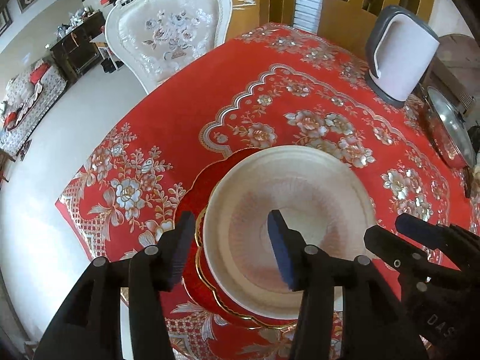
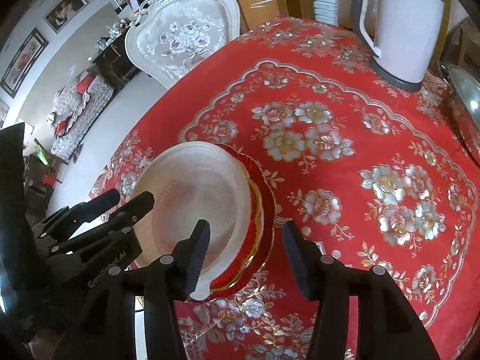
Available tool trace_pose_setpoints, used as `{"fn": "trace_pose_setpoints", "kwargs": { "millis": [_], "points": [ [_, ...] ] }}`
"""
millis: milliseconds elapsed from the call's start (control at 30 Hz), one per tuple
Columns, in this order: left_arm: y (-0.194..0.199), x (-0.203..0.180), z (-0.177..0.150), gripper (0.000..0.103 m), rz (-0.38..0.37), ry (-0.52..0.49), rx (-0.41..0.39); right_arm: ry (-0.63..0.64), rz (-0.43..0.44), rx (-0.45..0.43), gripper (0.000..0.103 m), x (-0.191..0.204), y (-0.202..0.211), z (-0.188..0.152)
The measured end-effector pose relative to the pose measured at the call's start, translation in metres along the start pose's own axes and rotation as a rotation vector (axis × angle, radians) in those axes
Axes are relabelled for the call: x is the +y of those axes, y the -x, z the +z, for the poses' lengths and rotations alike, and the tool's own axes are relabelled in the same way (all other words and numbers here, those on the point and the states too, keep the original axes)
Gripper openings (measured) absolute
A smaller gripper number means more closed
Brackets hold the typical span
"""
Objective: Organize plates and bowls
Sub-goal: 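Lower the cream plastic bowl onto the red glass plate and open both grippers, then move both grippers back toward the grey metal bowl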
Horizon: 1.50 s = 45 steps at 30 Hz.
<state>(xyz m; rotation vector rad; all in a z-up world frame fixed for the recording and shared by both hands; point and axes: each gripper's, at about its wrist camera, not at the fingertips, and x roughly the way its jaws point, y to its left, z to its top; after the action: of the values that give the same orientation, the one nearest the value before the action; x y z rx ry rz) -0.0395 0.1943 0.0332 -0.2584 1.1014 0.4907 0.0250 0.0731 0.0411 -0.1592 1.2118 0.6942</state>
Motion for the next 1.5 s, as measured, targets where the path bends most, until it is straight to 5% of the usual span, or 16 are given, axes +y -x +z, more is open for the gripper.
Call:
{"fn": "trace_pose_setpoints", "kwargs": {
  "millis": [733,1167,1500],
  "points": [
    [0.034,-0.069,0.007,0.052,-0.043,-0.119,-0.082,-0.133,-0.03,-0.045,0.057,-0.062,0.034,-0.024],
    [0.048,-0.174,-0.005,0.052,-0.134,-0.312,-0.089,-0.309,-0.099,-0.089,0.058,-0.147,0.073,-0.064],
    [0.07,-0.295,-0.04,0.059,-0.26,-0.524,-0.09,-0.519,-0.178,-0.139,0.06,-0.239,0.12,-0.13]
  ]
}}
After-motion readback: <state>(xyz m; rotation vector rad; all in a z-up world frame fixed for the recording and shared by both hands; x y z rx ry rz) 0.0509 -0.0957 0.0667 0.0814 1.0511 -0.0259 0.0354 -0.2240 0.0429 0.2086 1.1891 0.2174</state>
